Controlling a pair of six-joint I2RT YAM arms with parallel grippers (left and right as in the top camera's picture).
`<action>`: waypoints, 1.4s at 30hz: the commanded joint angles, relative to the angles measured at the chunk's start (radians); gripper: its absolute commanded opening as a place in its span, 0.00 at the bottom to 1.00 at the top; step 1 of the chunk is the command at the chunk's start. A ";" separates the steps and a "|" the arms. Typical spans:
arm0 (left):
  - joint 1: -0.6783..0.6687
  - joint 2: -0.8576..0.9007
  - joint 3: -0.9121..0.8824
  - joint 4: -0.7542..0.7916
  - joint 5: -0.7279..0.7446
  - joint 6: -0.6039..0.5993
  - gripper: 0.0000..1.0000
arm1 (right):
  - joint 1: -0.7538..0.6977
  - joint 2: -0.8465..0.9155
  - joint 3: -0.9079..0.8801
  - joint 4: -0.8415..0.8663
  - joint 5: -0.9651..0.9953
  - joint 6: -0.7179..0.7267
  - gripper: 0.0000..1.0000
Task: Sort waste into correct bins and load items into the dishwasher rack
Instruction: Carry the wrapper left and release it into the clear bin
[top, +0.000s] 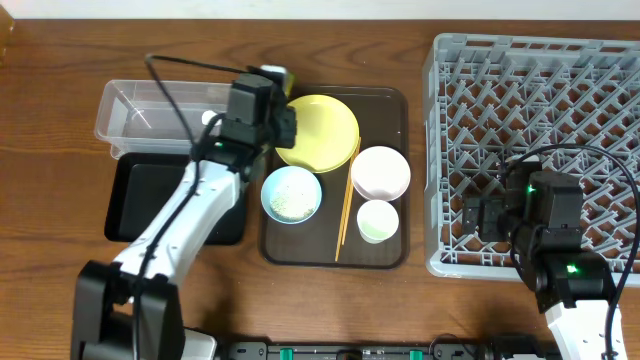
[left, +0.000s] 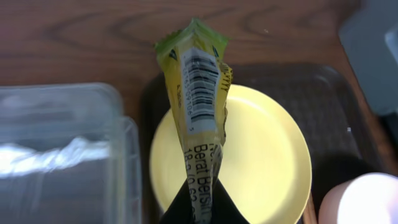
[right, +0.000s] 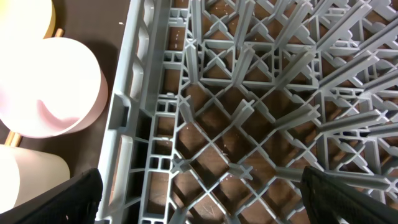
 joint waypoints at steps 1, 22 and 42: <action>0.054 -0.027 0.008 -0.018 -0.027 -0.167 0.06 | 0.010 0.000 0.021 -0.001 -0.008 0.007 0.99; 0.237 0.013 0.008 -0.053 -0.145 -0.679 0.38 | 0.010 0.000 0.021 -0.001 -0.009 0.007 0.99; 0.237 0.013 0.008 -0.027 -0.142 -0.505 0.60 | 0.010 0.000 0.021 -0.003 -0.023 0.007 0.99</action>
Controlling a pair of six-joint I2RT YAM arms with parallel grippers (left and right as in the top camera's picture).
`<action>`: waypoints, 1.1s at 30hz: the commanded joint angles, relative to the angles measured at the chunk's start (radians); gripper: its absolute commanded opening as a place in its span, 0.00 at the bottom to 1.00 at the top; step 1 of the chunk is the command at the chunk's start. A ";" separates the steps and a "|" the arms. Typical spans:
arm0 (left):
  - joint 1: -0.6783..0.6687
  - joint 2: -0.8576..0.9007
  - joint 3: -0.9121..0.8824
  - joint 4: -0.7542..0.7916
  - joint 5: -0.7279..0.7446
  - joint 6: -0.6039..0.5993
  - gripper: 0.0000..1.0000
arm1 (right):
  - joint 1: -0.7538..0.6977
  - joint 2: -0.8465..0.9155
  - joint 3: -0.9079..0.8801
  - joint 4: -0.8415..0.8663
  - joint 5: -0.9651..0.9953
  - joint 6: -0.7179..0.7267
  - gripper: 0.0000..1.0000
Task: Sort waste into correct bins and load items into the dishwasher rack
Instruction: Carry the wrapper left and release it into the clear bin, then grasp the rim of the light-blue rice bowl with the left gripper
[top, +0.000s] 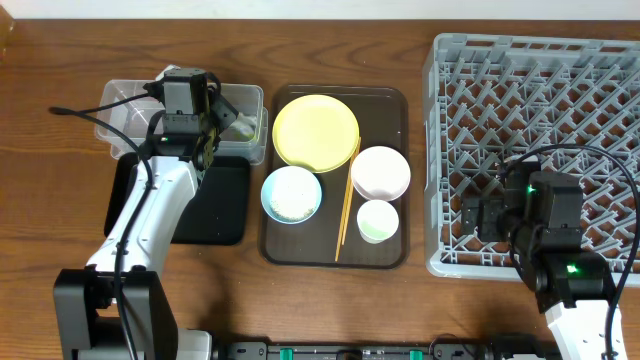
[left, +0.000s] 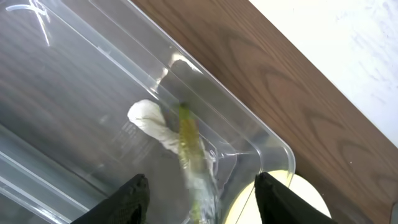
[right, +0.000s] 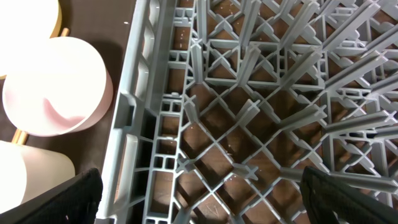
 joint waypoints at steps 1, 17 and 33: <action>0.004 0.010 0.008 0.001 -0.019 0.019 0.60 | 0.010 0.000 0.021 -0.002 -0.005 0.007 0.99; -0.182 -0.051 0.008 -0.171 0.129 0.368 0.62 | 0.010 0.000 0.021 0.000 -0.005 0.007 0.99; -0.509 -0.027 -0.022 -0.368 0.127 0.403 0.83 | 0.010 0.000 0.021 0.000 -0.006 0.007 0.99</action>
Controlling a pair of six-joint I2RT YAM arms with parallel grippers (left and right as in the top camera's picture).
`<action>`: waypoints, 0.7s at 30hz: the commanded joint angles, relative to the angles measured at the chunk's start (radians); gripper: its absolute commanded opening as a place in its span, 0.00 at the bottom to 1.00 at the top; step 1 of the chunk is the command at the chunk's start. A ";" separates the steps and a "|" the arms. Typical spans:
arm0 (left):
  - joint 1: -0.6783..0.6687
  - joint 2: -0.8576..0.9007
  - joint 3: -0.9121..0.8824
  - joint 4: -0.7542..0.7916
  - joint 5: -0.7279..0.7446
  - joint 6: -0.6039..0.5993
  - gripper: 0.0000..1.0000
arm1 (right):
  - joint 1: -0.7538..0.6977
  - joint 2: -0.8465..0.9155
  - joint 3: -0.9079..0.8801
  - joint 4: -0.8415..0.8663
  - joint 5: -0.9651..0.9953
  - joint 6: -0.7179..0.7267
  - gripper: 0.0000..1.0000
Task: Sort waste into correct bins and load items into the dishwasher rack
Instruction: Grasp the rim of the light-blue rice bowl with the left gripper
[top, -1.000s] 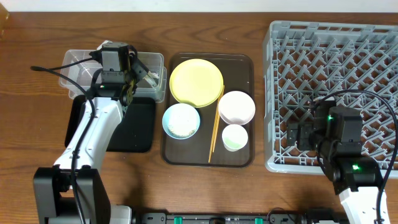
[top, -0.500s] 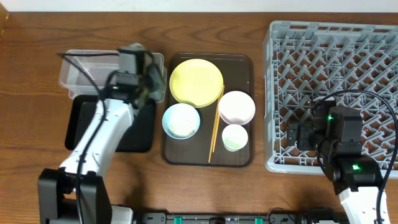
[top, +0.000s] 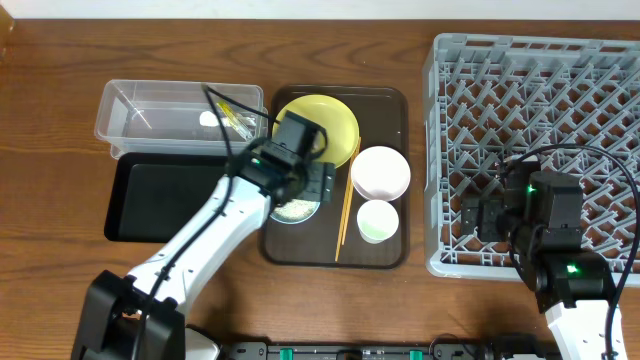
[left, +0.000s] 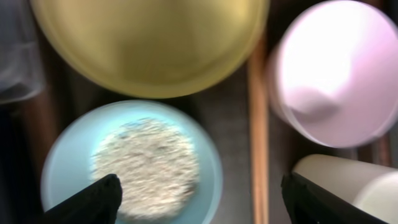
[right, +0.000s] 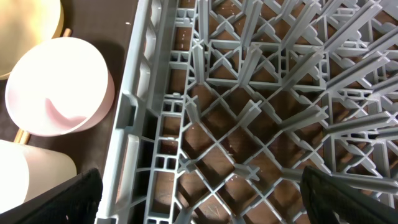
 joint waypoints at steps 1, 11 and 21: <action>-0.033 0.015 -0.027 0.014 -0.002 0.020 0.82 | 0.009 0.000 0.020 -0.001 -0.002 0.007 0.99; -0.047 0.169 -0.036 0.058 0.003 0.019 0.61 | 0.009 0.000 0.020 -0.001 -0.005 0.007 0.99; -0.062 0.255 -0.036 0.092 0.003 0.016 0.44 | 0.009 0.000 0.020 -0.001 -0.005 0.007 0.99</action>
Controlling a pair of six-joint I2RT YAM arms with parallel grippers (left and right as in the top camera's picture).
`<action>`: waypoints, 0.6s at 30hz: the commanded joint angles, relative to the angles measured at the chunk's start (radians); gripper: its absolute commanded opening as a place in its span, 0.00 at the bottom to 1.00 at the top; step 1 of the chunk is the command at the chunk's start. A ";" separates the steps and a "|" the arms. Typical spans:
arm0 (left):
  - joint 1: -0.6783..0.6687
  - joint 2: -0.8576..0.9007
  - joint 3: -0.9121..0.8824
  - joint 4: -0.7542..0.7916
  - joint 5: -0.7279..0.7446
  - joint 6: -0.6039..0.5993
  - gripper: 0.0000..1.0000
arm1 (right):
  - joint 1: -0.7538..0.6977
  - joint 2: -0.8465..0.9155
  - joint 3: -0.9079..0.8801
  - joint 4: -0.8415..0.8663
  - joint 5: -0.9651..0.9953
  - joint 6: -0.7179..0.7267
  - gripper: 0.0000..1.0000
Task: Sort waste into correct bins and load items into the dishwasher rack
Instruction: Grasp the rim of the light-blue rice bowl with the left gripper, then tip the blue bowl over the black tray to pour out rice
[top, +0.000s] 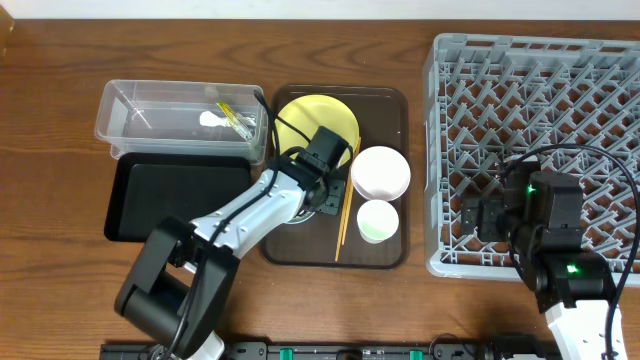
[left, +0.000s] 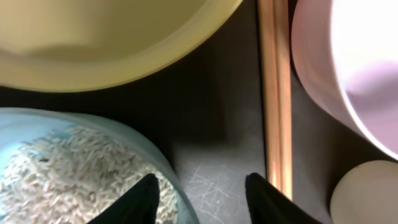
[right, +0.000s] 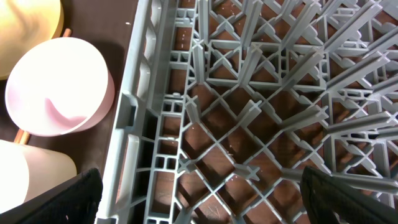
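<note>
My left gripper (left: 205, 202) is open, low over the brown tray (top: 385, 100). Its fingers (left: 146, 199) stand astride the right rim of the light blue bowl of rice (left: 62, 168). Wooden chopsticks (left: 273, 93) lie just right of it, then the pink bowl (top: 380, 172) and a pale cup (top: 377, 220). The yellow plate (top: 315, 125) lies at the tray's back. In the overhead view the left gripper (top: 328, 197) and arm cover most of the blue bowl. My right gripper (right: 202, 199) hangs open over the grey dishwasher rack (top: 540, 150) near its left wall, holding nothing.
A clear bin (top: 130, 125) at back left holds a yellow wrapper (top: 235, 118) and a white wad (top: 210, 120). A black tray (top: 170, 195) lies in front of it. The rack's prongs stand up across its whole floor.
My left gripper was higher above the rice bowl and pink bowl; now it is lower, open, with the blue bowl's right rim between its fingers. The right arm has not moved.
My left gripper was shut on the yellow wrapper above the yellow plate. Then it was open over the clear bin with the wrapper lying inside. Then it was over the tray above the rice bowl, and now it is down at that bowl's rim.
</note>
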 joint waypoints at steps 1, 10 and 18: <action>-0.004 0.035 -0.013 -0.005 -0.002 -0.001 0.41 | 0.010 0.000 0.020 -0.002 -0.005 0.007 0.99; -0.004 0.036 -0.013 -0.005 -0.002 -0.001 0.11 | 0.010 0.000 0.020 -0.004 -0.004 0.007 0.99; -0.004 -0.035 -0.002 -0.037 -0.002 -0.001 0.06 | 0.010 0.000 0.020 -0.004 -0.004 0.006 0.99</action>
